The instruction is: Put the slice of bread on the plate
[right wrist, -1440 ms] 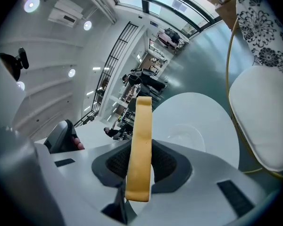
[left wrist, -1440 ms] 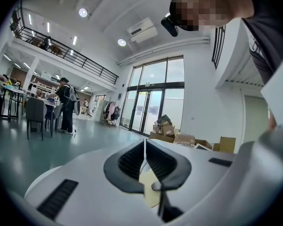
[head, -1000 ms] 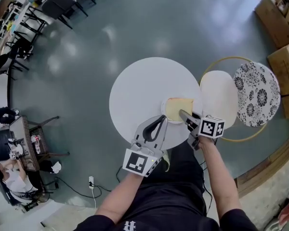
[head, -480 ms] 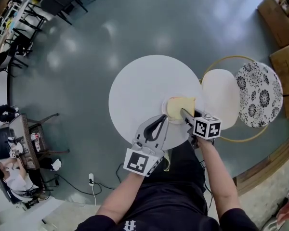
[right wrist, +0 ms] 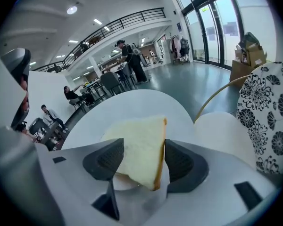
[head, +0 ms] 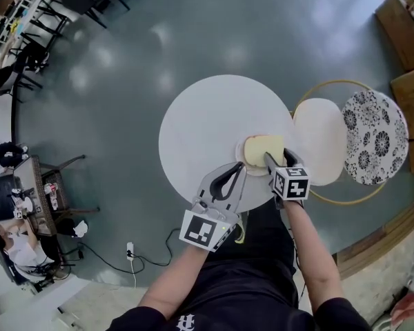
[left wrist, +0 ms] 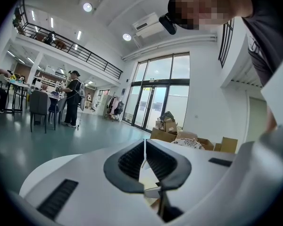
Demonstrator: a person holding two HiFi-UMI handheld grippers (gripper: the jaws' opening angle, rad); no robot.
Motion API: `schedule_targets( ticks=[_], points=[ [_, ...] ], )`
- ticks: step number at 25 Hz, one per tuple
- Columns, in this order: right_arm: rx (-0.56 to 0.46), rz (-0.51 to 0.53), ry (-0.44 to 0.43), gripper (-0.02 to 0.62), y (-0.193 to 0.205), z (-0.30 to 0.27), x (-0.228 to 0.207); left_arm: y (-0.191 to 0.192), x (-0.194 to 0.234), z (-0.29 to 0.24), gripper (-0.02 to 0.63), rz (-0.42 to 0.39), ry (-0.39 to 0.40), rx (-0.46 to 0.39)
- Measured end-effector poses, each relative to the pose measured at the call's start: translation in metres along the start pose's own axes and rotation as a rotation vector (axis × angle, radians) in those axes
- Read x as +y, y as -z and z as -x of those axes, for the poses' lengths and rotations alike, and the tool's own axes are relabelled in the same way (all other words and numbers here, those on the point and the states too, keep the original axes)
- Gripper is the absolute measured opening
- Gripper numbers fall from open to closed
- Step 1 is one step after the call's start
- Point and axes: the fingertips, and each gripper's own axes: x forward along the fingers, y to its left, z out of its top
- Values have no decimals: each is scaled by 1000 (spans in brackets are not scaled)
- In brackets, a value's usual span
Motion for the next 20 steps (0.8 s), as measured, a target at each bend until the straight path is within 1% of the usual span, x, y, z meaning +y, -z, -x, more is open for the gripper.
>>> schedule_targets(
  ticks=[2,6,9,12,14,16,18,20],
  points=[
    [0,0,-8,252,1,0,0,-1,-1,1,17,-8,0,15],
    [-5,-2,-14,252,-2,5,0,-2,-3,4,17,13,1,28],
    [-17,-16,-15,252,-11,17,2,-2,-6,4,17,-3,16,79],
    [-43,15,-42,252,-27,38,14,-7,-11,5,17,2,20,111],
    [-77,34,-91,250,-44,57,28,-12,-18,5,17,18,34,103],
    [-135,30,-154,249,-65,81,44,-21,-26,5,17,14,53,91],
    [-196,10,-223,249,-88,108,62,-36,-33,6,17,9,67,86],
    [-232,11,-295,247,-108,135,84,-54,-40,7,17,11,76,82]
  ],
)
